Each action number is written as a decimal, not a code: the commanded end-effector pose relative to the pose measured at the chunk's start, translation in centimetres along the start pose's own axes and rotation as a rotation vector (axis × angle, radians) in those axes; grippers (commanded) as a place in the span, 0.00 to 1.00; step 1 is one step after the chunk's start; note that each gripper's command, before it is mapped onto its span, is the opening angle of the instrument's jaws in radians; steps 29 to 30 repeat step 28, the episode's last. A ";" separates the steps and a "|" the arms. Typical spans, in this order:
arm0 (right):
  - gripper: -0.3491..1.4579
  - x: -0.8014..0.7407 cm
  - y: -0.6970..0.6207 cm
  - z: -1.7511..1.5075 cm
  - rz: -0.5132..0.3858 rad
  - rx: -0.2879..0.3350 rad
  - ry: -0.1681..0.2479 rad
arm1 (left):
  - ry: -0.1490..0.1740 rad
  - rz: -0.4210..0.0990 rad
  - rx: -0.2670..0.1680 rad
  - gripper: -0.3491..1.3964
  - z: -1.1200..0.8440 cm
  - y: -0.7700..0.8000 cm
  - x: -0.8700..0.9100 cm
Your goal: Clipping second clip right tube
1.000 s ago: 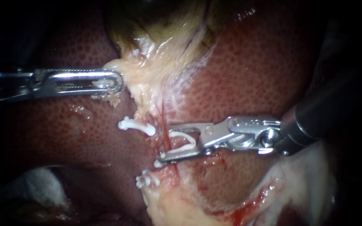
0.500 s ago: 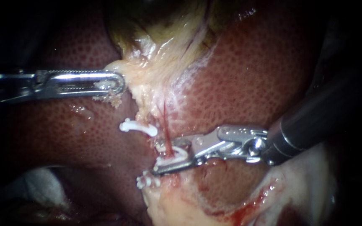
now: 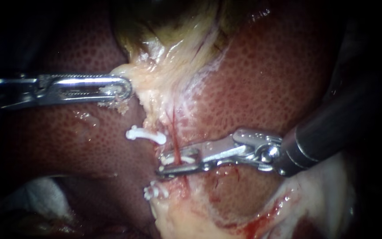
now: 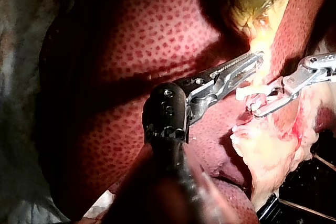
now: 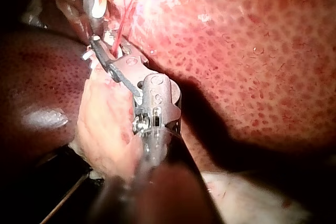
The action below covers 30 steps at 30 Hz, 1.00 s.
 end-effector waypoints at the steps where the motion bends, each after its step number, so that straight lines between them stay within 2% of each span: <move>1: 0.00 0.00 -0.01 -0.01 0.037 0.003 -0.001 | 0.000 0.000 0.000 0.00 0.00 0.00 0.00; 4: 0.00 0.00 0.01 -0.02 0.090 0.030 -0.016 | 0.000 0.001 0.000 0.00 0.00 0.00 0.00; 9: 0.00 -0.01 -0.02 -0.02 0.089 0.028 -0.032 | 0.000 0.001 0.000 0.00 0.01 0.00 0.00; 30: 0.00 -0.04 -0.04 -0.05 0.099 0.024 -0.041 | 0.001 0.001 0.000 0.00 0.02 0.00 0.00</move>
